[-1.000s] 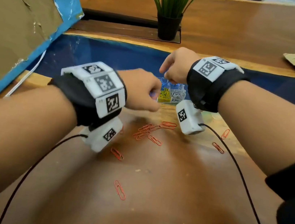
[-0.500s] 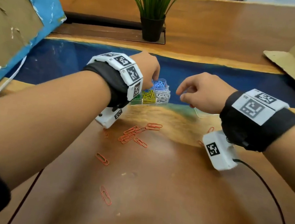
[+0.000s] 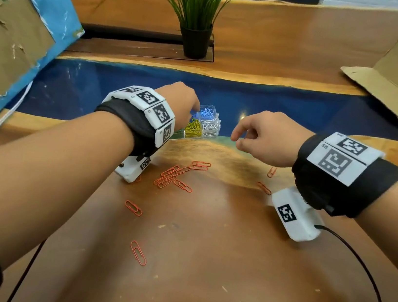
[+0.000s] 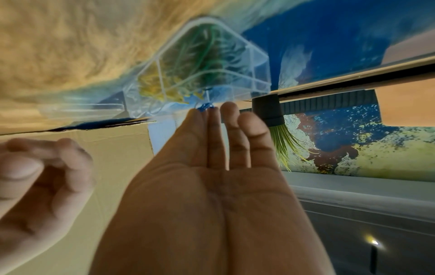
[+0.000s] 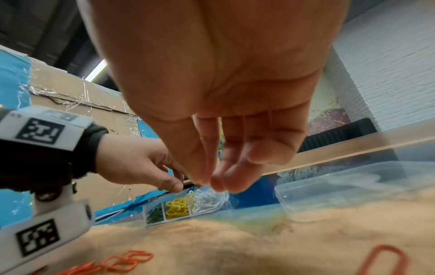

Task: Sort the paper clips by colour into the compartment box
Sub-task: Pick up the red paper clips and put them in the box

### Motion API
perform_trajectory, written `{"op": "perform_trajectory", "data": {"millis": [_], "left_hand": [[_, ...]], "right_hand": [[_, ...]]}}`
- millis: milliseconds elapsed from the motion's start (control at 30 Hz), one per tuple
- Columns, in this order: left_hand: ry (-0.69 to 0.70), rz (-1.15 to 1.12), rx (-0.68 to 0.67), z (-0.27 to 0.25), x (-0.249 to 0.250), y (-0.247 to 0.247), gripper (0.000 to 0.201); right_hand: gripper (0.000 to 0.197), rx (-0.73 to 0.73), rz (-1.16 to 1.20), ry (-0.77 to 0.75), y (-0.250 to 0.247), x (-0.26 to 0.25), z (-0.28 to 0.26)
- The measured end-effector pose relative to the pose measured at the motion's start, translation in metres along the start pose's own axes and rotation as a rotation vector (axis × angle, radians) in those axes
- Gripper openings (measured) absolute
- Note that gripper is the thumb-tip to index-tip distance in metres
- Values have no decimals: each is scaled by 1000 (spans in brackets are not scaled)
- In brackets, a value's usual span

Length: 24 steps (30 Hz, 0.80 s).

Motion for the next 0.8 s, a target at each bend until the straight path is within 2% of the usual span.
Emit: {"op": "perform_trajectory", "data": {"millis": [167,333,467,600,667,733,800], "left_hand": [[11,-74,83,-7,1,-5,45],[27,-62,43,-13,3,1,47],[25,-106,90,-19,4,-7,48],[80,-144,135,-31,10,-10,32],[114,-155,110,-38,17,-5,19],[142,-153,24,-44,27,6,10],[155,-143,-68,-48,36,18,11]], "right_hand": [[17,-7,-30,9,5,8,-7],[16,8,-32,27,1,13,-9],[14,13,-36,34,-4,17,-11],[20,39,-120,65,-9,31,-9],[26,28,-169,72,-8,37,-7],[26,-24,-228,62,0,40,-6],[25,-92,-294,41,11,42,-7]]}}
Point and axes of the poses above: each hand's wrist, its own z-axis towards the middle knuckle, its own y-axis out of the palm, x = y × z, the point moved 8 cm from there along z, towards the middle knuckle, and after that the axes turned 15 degrees about y, right-handed, at the moved point
